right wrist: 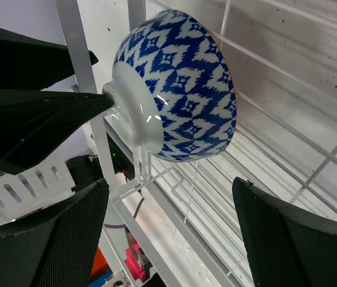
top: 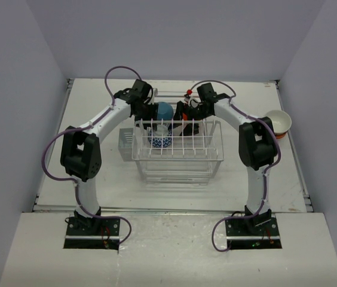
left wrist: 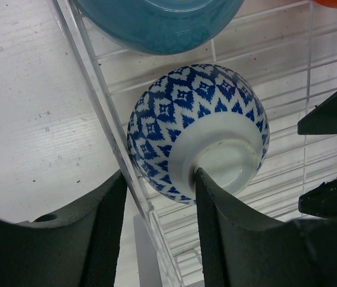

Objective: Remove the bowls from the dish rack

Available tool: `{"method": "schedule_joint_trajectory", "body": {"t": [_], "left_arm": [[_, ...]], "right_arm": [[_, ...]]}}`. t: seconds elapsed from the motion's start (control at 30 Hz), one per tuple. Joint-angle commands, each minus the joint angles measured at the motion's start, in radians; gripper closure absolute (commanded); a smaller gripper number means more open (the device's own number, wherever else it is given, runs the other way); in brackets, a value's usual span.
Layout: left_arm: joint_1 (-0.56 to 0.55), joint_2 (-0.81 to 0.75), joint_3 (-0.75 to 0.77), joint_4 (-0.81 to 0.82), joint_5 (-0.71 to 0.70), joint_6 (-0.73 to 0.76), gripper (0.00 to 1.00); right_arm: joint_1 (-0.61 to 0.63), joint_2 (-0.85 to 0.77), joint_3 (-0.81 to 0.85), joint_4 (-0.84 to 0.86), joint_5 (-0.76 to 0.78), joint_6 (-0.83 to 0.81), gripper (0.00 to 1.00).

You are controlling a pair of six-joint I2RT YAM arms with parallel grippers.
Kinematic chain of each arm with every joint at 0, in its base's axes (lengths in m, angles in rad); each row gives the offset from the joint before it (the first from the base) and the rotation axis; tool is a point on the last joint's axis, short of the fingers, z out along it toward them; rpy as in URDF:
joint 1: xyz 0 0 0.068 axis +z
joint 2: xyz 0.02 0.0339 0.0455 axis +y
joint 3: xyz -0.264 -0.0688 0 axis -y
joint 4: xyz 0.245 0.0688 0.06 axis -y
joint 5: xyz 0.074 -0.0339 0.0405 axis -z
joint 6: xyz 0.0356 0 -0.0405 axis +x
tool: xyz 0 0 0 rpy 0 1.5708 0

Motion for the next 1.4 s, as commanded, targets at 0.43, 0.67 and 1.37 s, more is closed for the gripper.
{"method": "schedule_joint_trajectory", "body": {"t": [0.43, 0.67, 1.37], "left_arm": [[0.023, -0.002, -0.022, -0.046, -0.083, 0.062, 0.68], [0.032, -0.011, -0.027, -0.047, -0.083, 0.065, 0.72], [0.032, -0.004, -0.019, -0.049, -0.061, 0.062, 0.74]], "right_arm": [[0.013, 0.049, -0.007, 0.066, -0.065, 0.002, 0.14], [0.016, 0.069, 0.011, 0.088, -0.072, -0.004, 0.14], [0.036, 0.058, -0.041, 0.31, -0.198, 0.134, 0.35]]}}
